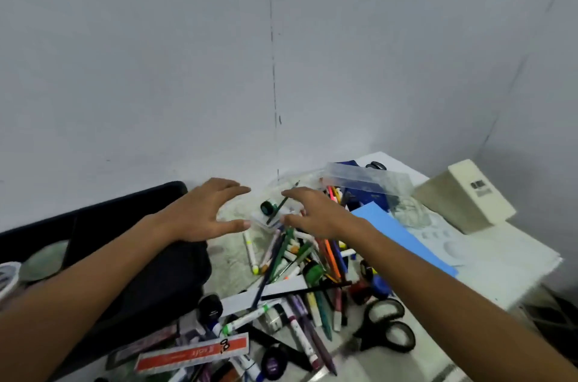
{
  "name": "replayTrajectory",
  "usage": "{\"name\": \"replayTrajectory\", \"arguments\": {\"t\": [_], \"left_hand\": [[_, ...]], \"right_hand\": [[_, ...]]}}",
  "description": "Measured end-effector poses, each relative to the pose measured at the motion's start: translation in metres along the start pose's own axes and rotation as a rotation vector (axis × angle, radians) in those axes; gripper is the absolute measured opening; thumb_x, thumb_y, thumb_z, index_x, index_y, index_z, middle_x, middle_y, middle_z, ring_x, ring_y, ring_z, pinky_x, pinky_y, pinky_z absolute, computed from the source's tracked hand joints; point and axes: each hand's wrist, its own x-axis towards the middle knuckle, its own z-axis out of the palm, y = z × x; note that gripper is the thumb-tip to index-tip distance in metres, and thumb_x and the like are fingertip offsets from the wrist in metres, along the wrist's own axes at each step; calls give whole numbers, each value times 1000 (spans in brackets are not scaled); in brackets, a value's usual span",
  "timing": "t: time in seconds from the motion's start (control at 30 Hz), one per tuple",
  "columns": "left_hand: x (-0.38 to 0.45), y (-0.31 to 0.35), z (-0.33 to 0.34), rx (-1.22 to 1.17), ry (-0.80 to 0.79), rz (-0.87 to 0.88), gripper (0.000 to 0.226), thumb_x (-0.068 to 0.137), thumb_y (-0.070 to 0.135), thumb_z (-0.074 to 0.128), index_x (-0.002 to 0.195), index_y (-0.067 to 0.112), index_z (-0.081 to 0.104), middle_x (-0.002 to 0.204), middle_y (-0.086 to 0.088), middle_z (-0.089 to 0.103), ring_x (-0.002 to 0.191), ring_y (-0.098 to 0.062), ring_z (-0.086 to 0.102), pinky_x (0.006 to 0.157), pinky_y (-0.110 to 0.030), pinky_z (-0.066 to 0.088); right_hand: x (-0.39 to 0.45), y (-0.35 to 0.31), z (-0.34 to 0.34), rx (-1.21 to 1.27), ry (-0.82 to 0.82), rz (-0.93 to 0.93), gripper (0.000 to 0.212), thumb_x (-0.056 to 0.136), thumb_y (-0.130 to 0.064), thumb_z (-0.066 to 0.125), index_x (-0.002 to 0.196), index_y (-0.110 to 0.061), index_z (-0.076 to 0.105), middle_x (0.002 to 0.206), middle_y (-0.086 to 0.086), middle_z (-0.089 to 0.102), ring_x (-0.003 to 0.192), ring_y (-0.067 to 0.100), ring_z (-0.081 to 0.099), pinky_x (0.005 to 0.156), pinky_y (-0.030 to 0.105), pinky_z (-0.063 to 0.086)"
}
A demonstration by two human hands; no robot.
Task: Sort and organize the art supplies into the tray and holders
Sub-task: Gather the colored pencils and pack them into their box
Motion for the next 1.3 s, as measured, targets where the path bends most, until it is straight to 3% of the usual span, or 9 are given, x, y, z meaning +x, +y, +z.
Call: {"name": "replayTrajectory", "arguments": {"t": [0.17, 0.3, 0.5, 0.63, 0.9, 1.03, 1.17, 1.23, 1.3], "left_hand": [[77, 77, 39, -29, -11, 90, 89, 73, 80, 41, 146, 30, 33, 148, -1, 37, 136, -13, 27, 109, -30, 28], [124, 133, 81, -56, -26, 145, 84, 78, 68, 56, 145, 21, 38, 146, -3, 40, 136, -18, 30, 109, -33, 28], [148, 170, 131, 96, -186, 98, 109, 61, 94, 30, 148, 28, 29, 158, -1, 21, 147, -19, 1, 117, -55, 9], [145, 171, 137, 88, -275, 79, 113, 57, 96, 29, 149, 30, 27, 160, 4, 11, 147, -17, -7, 117, -55, -3], [141, 174, 133, 1, -256, 63, 93, 72, 77, 49, 149, 29, 28, 160, 3, 12, 146, -12, -9, 116, -55, -7], [129, 172, 129, -53, 37, 141, 96, 73, 76, 54, 150, 28, 25, 158, -2, 18, 147, -17, 5, 118, -52, 6], [111, 172, 118, 35, 319, 221, 109, 66, 77, 63, 151, 23, 20, 154, -9, 24, 142, -27, 23, 113, -52, 26], [100, 169, 112, 57, 403, 222, 112, 62, 77, 66, 149, 22, 21, 149, -10, 28, 136, -29, 30, 111, -47, 29], [85, 164, 107, 85, 465, 223, 109, 60, 72, 69, 144, 18, 26, 141, -12, 33, 128, -29, 35, 107, -42, 32]], "right_hand": [[-36, 78, -36, -36, 32, 77, 59, 89, -41, 59, 141, -17, 46, 145, 5, 45, 132, 23, 43, 104, 44, 40], [-65, 136, -45, -144, 24, 111, 59, 90, -44, 59, 142, -20, 44, 144, 2, 45, 131, 21, 42, 99, 36, 41], [-99, 177, -21, -353, 34, 71, 78, 76, -76, 44, 130, -21, 54, 126, 4, 53, 114, 27, 50, 89, 38, 44], [-107, 182, -11, -366, 38, 84, 97, 63, -88, 23, 127, -22, 55, 129, 4, 49, 114, 27, 45, 86, 38, 44], [-108, 172, -18, -309, -19, 163, 86, 70, -74, 58, 136, -21, 45, 143, 5, 38, 119, 27, 46, 91, 37, 46], [-108, 165, -43, 93, -15, 259, 74, 70, -58, 70, 134, -27, 49, 134, -4, 52, 110, 16, 56, 86, 33, 47], [-106, 146, -81, 719, -238, 254, 53, 66, -49, 70, 112, -23, 66, 110, 2, 67, 90, 14, 62, 82, 30, 46], [-107, 140, -88, 956, -390, 322, 47, 65, -48, 70, 99, -16, 71, 95, 6, 68, 77, 18, 63, 71, 29, 50], [-108, 134, -85, 1127, -391, 388, 29, 67, -44, 76, 82, -19, 74, 85, 5, 67, 67, 17, 64, 60, 26, 52]]}}
